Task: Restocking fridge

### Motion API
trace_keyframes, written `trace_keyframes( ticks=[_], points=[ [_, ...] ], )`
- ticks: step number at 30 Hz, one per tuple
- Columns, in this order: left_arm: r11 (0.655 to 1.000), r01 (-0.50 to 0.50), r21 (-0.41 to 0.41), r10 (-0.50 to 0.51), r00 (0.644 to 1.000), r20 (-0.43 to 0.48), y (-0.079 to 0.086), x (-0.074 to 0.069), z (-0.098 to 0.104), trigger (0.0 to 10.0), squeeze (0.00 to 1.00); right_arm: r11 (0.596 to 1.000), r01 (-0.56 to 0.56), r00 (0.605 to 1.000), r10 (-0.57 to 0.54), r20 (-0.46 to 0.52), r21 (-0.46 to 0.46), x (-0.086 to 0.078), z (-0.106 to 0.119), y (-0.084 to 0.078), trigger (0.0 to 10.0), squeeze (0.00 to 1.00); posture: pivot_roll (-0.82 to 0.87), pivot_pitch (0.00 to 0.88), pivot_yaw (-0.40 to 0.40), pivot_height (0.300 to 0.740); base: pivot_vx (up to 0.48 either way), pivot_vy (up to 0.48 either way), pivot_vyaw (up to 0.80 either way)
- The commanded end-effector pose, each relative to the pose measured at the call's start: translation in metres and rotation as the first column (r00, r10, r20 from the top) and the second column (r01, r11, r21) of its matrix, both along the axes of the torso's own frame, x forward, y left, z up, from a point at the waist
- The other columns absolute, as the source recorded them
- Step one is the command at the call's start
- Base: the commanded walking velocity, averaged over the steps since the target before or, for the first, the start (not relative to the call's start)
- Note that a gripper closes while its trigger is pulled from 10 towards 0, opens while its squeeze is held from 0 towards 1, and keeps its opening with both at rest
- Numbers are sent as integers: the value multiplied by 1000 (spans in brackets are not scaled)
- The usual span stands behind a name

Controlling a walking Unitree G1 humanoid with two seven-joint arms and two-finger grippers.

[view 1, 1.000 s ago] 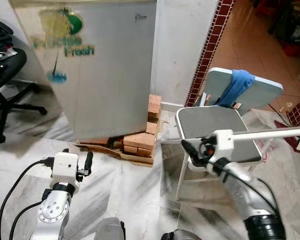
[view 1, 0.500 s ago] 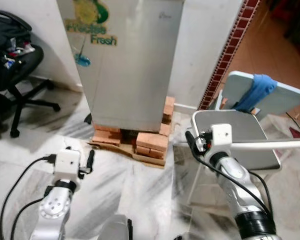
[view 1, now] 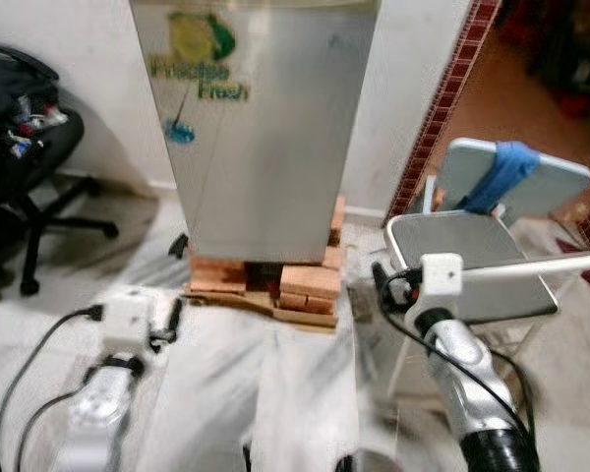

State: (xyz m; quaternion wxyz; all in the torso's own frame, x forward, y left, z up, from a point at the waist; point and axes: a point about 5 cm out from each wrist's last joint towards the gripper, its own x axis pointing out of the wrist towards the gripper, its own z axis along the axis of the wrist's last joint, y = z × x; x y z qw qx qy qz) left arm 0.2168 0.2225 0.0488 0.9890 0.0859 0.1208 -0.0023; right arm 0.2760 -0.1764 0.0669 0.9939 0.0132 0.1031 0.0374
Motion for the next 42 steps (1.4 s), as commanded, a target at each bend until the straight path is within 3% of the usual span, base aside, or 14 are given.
trace_keyframes(
  ticks=[1, 9, 13, 24, 35, 42],
  points=[
    [999, 33, -1, -33, 999, 25, -6, 0, 4, 10000, 0, 998, 68, 996, -67, 50, -17, 0, 8, -15, 10000, 0, 120, 12, 11, 740, 0, 472, 0],
    [997, -48, -62, 51, 998, 36, -12, -3, 0, 10000, 0, 994, 111, 990, -111, 81, 9, -9, 11, -22, 10000, 0, 107, 0, 8, 740, 0, 479, 0],
    [985, -69, -160, 83, 993, 81, -21, 3, 5, 10000, 0, 992, 126, 984, -126, 125, 8, -11, 16, -20, 10000, 0, 107, 0, 13, 740, 0, 480, 0],
    [994, -37, -105, 51, 990, 135, -17, 15, 13, 10000, 0, 992, 123, 986, -125, 114, 28, -10, 13, -15, 10000, 0, 103, 0, 13, 740, 0, 480, -556],
    [993, 46, -109, -20, 975, 223, -36, 23, 25, 10000, 0, 992, 121, 986, -122, 112, 15, -3, 9, -13, 10000, 0, 116, 0, 16, 740, 22, 440, 0],
    [992, 52, -112, -28, 977, 213, -32, 28, 22, 10000, 0, 993, 115, 987, -116, 109, 9, -4, 5, -9, 10000, 0, 103, 0, 25, 740, 240, 416, -199]
  ],
)
